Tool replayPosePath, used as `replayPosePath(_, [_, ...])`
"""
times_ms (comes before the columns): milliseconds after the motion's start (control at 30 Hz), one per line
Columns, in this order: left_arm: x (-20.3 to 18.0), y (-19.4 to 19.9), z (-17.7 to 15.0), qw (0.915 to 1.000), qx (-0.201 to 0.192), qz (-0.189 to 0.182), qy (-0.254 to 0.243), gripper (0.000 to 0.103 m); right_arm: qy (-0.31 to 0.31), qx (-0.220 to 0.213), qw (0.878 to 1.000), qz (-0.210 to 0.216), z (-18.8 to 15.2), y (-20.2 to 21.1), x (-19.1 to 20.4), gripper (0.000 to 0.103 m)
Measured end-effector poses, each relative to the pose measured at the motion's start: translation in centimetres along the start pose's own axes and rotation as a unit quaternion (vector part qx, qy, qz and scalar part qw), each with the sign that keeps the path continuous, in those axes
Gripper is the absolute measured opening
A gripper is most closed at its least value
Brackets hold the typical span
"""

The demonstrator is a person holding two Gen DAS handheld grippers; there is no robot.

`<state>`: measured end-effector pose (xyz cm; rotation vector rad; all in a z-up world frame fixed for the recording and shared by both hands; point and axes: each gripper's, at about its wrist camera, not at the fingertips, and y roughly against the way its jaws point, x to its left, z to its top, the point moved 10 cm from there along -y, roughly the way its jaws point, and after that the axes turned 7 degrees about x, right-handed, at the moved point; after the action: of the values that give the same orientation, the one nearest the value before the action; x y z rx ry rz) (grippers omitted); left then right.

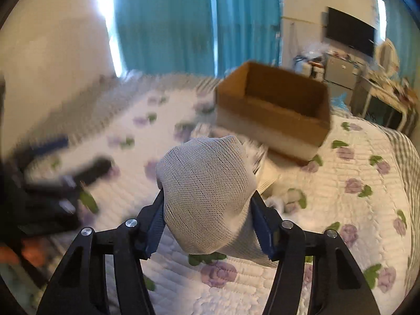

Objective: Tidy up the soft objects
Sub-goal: 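Grasp the white sock with the right gripper and lift it, then grasp the white pipe-cleaner figure with the left gripper while the right gripper holds the sock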

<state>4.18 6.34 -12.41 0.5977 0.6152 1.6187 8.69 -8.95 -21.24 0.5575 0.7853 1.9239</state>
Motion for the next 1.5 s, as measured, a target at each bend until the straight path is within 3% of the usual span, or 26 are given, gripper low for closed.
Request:
replayPosePath(100, [-0.9, 0.7, 0.4, 0.9999, -0.007, 0.006, -0.013, 0.103, -0.029, -0.041, 0.999, 0.004, 1.9, 3.8, -1.5, 0.059])
replayPosePath(233, [-3.0, 0.8, 0.8, 0.9997, -0.008, -0.006, -0.021, 0.103, -0.034, -0.06, 0.996, -0.055, 2.9, 6.4, -4.6, 0.06])
replayPosePath(567, [-12.6, -3.3, -1.5, 0.993, 0.064, -0.089, -0.045, 0.103, -0.046, 0.073, 0.983, -0.159, -3.5, 0.1, -13.1, 0.06])
replayPosePath(667, [-15.0, -4.6, -2.5, 0.9898, 0.081, -0.098, -0.064, 0.092, -0.044, 0.082, 0.98, -0.179, -4.9, -0.6, -15.0, 0.06])
replayPosePath(800, [-17.1, -7.0, -3.8, 0.9847, 0.114, -0.107, -0.077, 0.081, -0.056, 0.091, 0.981, -0.163, -5.7, -1.9, -15.9, 0.06])
replayPosePath(967, [-18.3, -9.3, -4.6, 0.9789, 0.148, -0.119, -0.075, 0.073, -0.071, 0.1, 0.982, -0.141, -6.1, -2.9, -16.3, 0.06])
replayPosePath(1033, [-18.9, -9.7, -4.7, 0.9766, 0.153, -0.131, -0.076, 0.064, -0.073, 0.102, 0.983, -0.134, -6.1, -3.1, -16.2, 0.06])
replayPosePath(1167, [-20.3, -9.9, -5.3, 0.9685, 0.167, -0.162, -0.089, 0.031, -0.075, 0.104, 0.983, -0.129, -6.1, -3.3, -16.2, 0.06])
replayPosePath(1267, [-21.1, -9.5, -5.7, 0.9621, 0.171, -0.191, -0.094, 0.03, -0.076, 0.099, 0.984, -0.129, -6.0, -3.2, -16.1, 0.06])
replayPosePath(1500, [-19.8, -7.3, -5.5, 0.9649, 0.161, -0.186, -0.092, 0.027, -0.075, 0.071, 0.985, -0.14, -5.1, -1.3, -15.5, 0.06])
